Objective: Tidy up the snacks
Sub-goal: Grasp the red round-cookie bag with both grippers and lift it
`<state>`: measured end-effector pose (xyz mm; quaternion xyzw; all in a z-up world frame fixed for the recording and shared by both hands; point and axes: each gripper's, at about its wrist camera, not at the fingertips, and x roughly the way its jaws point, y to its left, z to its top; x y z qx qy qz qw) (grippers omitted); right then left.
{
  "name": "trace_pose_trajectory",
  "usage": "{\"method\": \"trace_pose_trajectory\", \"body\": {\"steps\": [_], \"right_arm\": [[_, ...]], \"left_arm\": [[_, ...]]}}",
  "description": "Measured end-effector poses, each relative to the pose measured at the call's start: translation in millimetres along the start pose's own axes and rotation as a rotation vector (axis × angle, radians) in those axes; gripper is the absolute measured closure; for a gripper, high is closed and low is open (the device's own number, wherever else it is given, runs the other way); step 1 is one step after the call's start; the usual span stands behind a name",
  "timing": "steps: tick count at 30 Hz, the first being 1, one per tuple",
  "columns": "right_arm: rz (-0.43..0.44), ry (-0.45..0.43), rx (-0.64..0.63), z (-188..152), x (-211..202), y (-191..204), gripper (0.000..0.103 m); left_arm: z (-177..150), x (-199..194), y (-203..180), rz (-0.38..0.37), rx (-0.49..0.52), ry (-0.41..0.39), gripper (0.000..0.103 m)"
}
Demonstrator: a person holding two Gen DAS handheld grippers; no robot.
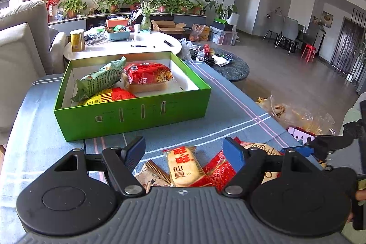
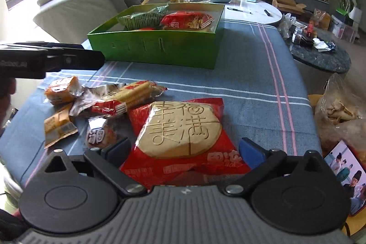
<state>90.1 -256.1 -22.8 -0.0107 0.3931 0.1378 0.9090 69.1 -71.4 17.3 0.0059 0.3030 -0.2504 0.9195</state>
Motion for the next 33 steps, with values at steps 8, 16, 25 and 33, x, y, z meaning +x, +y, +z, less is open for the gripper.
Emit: {"method": "trace_pose_trajectory", "body": {"steps": [8,16,25,33], "right_arm": [[-0.024,-0.036,0.165,8,20,-18,0.023],[0.040,-0.108,0.507,30,45,-52,0.017],[0.044,-0.094,0.572,40,18,-82,0.022],[0.076,-0.045,0.551,23,34,-79,0.038]], "left_arm": [[-4,6,4,0.020,-0.026,0.014,0.031],[-8,14,5,0.004,-0.047,0.038,0.031],[2,35,-8,-0.024,-0.066,0.058,0.030],[9,51,-25,-0.031,-0.049,0.076,0.030]]}}
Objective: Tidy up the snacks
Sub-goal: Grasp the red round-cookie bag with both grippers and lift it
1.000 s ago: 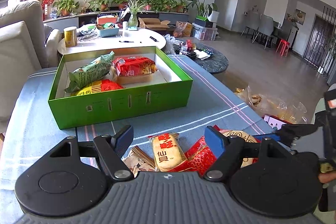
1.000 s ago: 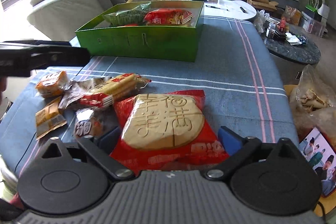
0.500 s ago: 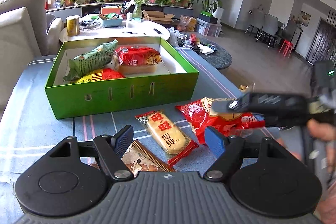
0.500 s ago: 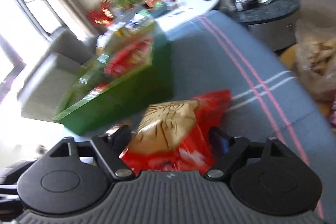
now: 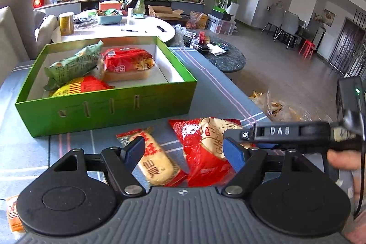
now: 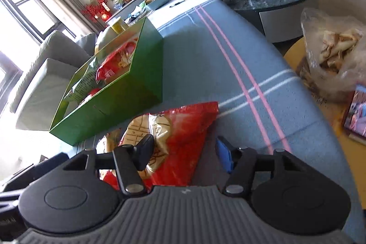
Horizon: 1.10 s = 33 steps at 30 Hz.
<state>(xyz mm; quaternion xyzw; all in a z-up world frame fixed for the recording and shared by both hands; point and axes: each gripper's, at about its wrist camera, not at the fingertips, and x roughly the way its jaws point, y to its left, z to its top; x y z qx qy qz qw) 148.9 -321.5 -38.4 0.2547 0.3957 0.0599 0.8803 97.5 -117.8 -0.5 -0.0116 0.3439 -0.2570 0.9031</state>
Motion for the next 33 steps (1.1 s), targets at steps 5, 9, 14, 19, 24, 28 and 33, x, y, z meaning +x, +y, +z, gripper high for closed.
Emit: {"method": "trace_pose_trajectory", "body": {"steps": [5,9,14,19,24,28,33], "right_arm": [[0.022,0.011,-0.076,-12,-5,3,0.039],[0.049,0.019,-0.069,-11,-5,-1,0.039],[0.064,0.030,-0.042,-6,-3,-2,0.039],[0.039,0.030,-0.025,-7,-1,6,0.038],[0.042,0.055,0.033,-3,-4,2,0.038],[0.046,0.067,0.023,0,-7,2,0.038],[0.087,0.110,-0.003,-2,4,6,0.037]], "left_arm": [[-3,12,-3,-0.002,-0.001,0.036,0.030],[-9,21,-11,-0.045,0.033,0.095,0.030],[-18,32,-21,-0.063,0.107,0.139,0.030],[-16,40,-24,-0.085,0.119,0.147,0.029],[-14,44,-25,-0.095,0.123,0.155,0.028],[-15,48,-27,-0.109,0.129,0.162,0.024],[-16,55,-25,-0.113,0.107,0.164,0.019]]}}
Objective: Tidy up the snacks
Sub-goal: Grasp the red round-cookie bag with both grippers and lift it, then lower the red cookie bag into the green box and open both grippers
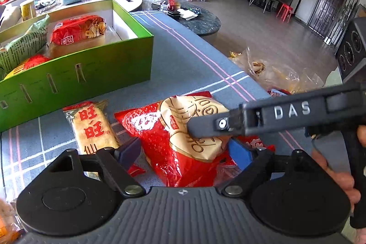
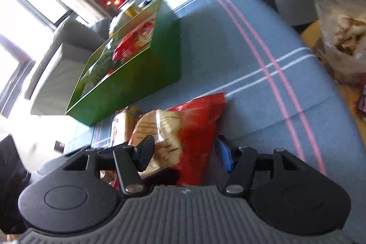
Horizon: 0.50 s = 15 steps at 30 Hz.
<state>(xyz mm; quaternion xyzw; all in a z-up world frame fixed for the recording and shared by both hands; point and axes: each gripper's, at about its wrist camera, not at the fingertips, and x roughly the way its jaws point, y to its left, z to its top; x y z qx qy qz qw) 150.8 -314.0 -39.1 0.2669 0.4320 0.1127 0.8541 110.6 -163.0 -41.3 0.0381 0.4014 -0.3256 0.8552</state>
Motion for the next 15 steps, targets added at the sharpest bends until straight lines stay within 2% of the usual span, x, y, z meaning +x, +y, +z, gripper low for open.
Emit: {"method": "trace_pose_trajectory", "body": {"steps": [4,8,12,15], "right_arm": [[-0.005,-0.002,-0.027,-1,4,6,0.036],[0.028,-0.024,-0.008,-4,1,4,0.044],[0.039,-0.044,-0.045,-4,-9,17,0.045],[0.054,-0.070,-0.061,0,-16,25,0.045]], "left_arm": [[0,3,5,-0.022,-0.030,-0.012,0.021],[-4,-1,0,-0.018,-0.020,-0.051,0.024],[-2,-11,-2,-0.024,-0.052,-0.073,0.024],[3,-25,0,-0.027,-0.053,-0.124,0.025]]}}
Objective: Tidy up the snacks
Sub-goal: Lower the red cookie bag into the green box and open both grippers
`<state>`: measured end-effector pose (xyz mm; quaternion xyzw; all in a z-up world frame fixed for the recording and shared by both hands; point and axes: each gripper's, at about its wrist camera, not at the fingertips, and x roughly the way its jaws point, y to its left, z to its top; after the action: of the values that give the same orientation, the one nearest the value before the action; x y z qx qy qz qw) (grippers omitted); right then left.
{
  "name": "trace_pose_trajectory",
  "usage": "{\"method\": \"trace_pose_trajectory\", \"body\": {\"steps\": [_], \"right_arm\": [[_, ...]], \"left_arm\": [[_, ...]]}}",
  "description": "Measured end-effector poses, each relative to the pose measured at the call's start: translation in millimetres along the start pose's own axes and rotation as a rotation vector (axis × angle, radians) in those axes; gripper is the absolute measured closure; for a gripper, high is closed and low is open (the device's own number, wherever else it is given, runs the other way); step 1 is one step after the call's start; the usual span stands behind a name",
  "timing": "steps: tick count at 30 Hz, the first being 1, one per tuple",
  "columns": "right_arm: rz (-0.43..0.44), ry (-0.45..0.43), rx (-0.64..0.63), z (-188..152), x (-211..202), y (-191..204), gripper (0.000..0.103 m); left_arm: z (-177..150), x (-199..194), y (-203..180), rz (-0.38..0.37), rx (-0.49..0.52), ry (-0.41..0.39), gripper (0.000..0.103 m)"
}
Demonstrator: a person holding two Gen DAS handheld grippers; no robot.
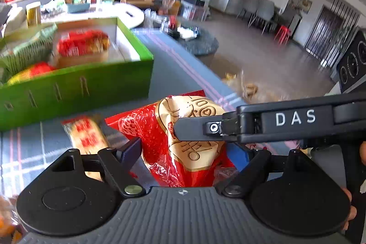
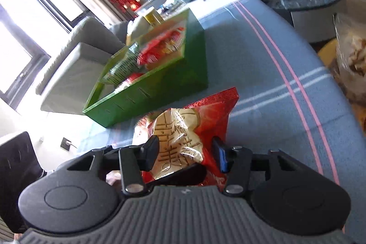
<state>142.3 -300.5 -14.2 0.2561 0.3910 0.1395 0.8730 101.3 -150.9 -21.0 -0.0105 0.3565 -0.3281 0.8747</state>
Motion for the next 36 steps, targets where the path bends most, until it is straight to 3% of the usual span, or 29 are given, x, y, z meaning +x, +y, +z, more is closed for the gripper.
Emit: {"method": "trace_pose_trajectory", "body": {"steps": [6,18,32,36], "right_arm": [[0.068,-0.066,-0.022,21,-8,20,0.045],[0.128,-0.190,-0.092,85,19,61,0.045],[0.110,-0.148,-0.085,103,79,46,0.045],[0.025,-0.170,-0.107,101,89,32,0.041]], "left_arm": [[28,-27,9,0.024,0.024,-0.109,0.025],[106,-30,47,0.123,0.082,-0.216,0.025],[120,22,96,0.149,0.066,-0.148,0.025],[110,32,107,0.198,0.065,-0.127,0.026]]}}
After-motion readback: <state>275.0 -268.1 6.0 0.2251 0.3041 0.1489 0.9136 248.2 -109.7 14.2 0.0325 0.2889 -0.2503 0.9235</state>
